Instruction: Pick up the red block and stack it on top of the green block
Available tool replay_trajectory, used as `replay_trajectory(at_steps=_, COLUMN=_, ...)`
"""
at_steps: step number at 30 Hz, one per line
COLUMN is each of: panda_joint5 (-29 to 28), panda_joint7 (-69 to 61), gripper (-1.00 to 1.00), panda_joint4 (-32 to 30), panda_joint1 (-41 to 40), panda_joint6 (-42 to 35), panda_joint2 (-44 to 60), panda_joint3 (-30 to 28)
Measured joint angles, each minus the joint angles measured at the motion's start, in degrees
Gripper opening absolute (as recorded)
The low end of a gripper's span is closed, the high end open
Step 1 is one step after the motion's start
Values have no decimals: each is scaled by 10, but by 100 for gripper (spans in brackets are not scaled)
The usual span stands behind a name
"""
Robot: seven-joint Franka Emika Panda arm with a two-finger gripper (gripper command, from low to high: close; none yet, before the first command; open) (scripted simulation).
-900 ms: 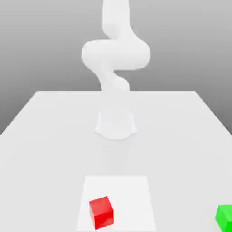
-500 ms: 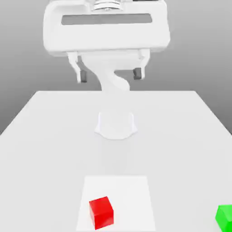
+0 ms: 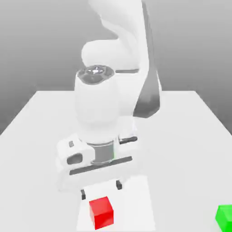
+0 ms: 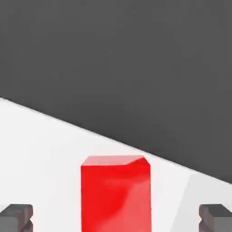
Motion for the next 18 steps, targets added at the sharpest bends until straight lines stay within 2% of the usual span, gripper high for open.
replay_trajectory(at_steps=2, panda_joint5=15, panda_joint7=-12, gripper=0, panda_joint4=6, panda_joint1=-11, panda_joint6=34, panda_joint2=42, panda_joint3=14)
replay_trajectory(at_steps=3, panda_joint5=18, panda_joint7=-15, gripper=-100, panda_joint4=8, panda_joint1=-17, panda_joint6=46, panda_joint2=56, panda_joint3=21)
replay_trajectory(at_steps=10, panda_joint5=17, panda_joint7=-14, gripper=-100, panda_joint4=8, panda_joint1=-19, panda_joint6=46, panda_joint2=57, panda_joint3=22)
replay_trajectory(at_steps=15, panda_joint5=-20, panda_joint7=10, gripper=-100, panda_joint4=-4, panda_joint1=-5, panda_joint6=-29, panda_joint2=-31, panda_joint3=5)
replay_trajectory(at_steps=18, panda_joint5=-45, panda_joint7=-29, gripper=-100, panda_joint4=34, panda_joint1=34, panda_joint6=-64, panda_joint2=-28, panda_joint3=47)
